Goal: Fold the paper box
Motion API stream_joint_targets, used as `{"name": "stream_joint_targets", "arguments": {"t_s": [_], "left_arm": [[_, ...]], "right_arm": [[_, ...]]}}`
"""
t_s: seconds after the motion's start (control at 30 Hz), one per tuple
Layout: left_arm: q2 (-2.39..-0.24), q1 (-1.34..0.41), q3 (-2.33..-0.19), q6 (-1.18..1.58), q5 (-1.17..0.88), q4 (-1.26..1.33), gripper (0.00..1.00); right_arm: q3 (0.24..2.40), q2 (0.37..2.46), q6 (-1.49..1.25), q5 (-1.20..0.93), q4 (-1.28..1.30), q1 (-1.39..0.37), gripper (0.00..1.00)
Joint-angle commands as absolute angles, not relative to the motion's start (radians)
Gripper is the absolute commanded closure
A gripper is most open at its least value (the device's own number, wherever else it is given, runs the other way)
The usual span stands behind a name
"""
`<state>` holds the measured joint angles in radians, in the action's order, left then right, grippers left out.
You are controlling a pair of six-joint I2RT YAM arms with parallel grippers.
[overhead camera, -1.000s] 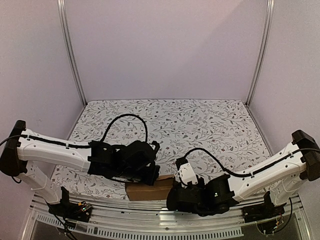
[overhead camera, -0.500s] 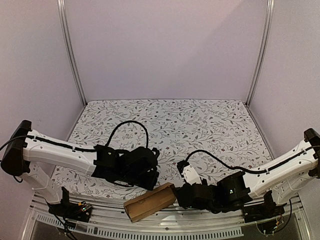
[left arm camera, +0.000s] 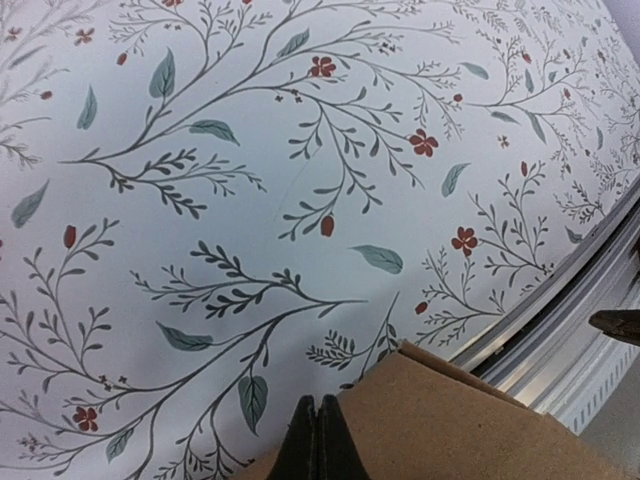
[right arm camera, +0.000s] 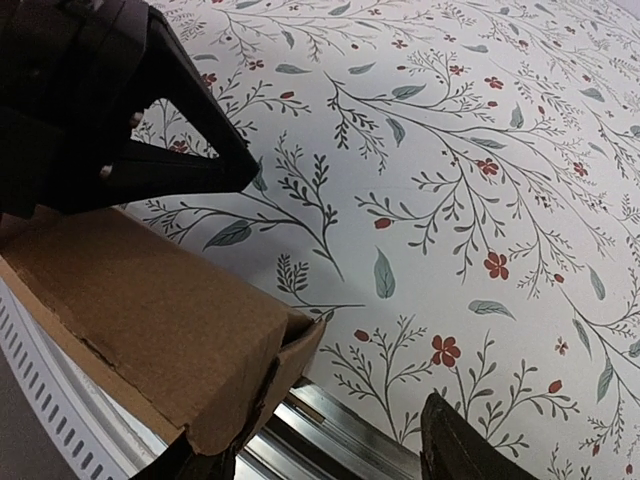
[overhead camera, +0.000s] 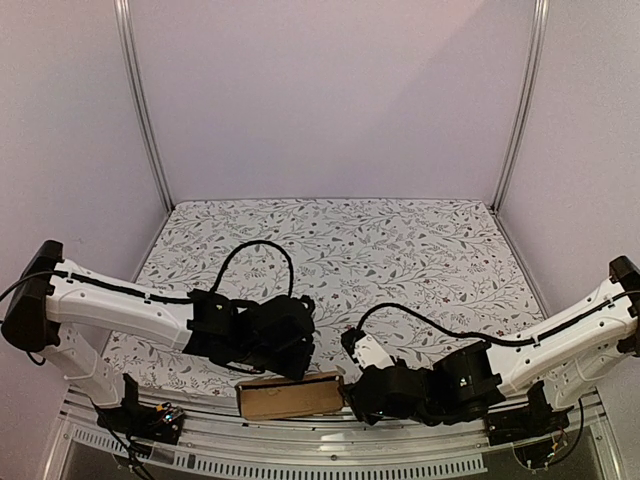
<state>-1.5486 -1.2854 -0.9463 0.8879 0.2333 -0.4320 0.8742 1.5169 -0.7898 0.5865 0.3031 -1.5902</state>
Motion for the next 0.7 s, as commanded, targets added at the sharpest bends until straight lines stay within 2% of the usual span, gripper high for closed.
{"name": "stream_joint_targets", "arguments": {"t_s": [0.0,0.3,0.67], "left_arm": [[-1.525,-1.270,-0.936,0.889,0.256,-0.461,1.00],[-1.528,-1.261,-0.930,0.890,0.262,-0.471,1.00],[-1.521,-1.249,-0.921,0.885,0.259,-0.471,1.00]], "right_arm": [[0.898,1.485,-0.739,0.553,0.320,-1.594,0.37],[0.899,1.409,-0.709,0.533,0.343,-1.606,0.37],[0.907,1.417,-0.691,0.502,0.338,-1.658,0.37]]}}
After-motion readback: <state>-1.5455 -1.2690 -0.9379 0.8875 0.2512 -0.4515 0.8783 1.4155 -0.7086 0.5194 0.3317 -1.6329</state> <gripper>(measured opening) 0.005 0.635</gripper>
